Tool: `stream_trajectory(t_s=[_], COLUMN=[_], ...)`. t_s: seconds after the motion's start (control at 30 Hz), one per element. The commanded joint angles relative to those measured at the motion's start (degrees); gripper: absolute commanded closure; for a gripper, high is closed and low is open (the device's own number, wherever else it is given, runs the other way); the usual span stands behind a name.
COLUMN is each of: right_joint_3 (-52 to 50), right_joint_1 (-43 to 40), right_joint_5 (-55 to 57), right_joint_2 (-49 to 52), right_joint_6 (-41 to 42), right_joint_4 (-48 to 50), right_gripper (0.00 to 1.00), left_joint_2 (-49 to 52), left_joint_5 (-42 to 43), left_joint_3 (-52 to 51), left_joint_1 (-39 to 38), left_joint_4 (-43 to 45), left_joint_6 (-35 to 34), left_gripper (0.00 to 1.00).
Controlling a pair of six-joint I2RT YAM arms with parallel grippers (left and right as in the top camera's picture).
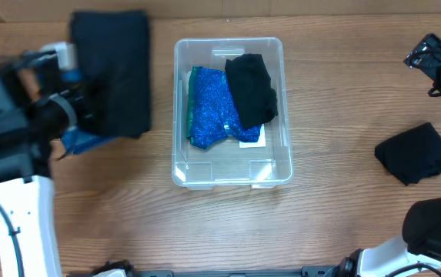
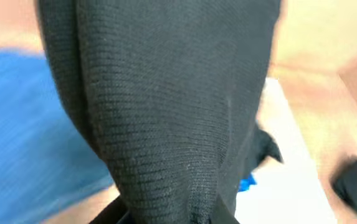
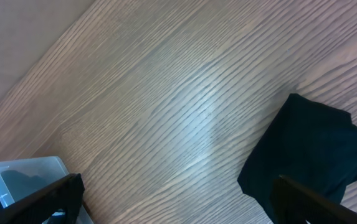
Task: Pack container
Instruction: 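Lay the black cloth into the bin's lower half and release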
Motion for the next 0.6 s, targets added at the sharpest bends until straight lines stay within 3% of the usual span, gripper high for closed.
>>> stream_trajectory(t_s=[0.0, 0.1, 0.23, 0.4, 0.57], right_joint_3=[0.2, 0.2, 0.2, 0.2, 0.2], right_joint_1=[0.4, 0.4, 0.4, 0.4, 0.4], right_joint_5=[-0.1, -0.1, -0.1, -0.1, -0.1], right_joint_2=[-0.7, -0.7, -0.7, -0.7, -0.7], right_joint_6=[-0.2, -0.2, -0.4, -0.4, -0.4], right_joint_4=[0.0, 0.0, 0.0, 0.0, 0.2], right_gripper=[0.00, 0.00, 0.00, 0.00, 0.00], left_joint_2=[3.6, 9.8, 19.7, 29.4, 32.1], left_joint_5=[-2.8, -2.8, -3.1, -4.4, -6.9], left_joint_3=[3.5, 3.5, 3.5, 3.5, 3.5], left_joint_1=[-14.6, -25.5, -32.5, -33.1, -33.1], left_joint_4=[4.1, 6.6, 3.4, -4.8, -16.3], left_joint_6=[13.4, 24.3, 31.6, 32.3, 35.3], left_gripper=[0.96, 0.96, 0.96, 0.96, 0.96])
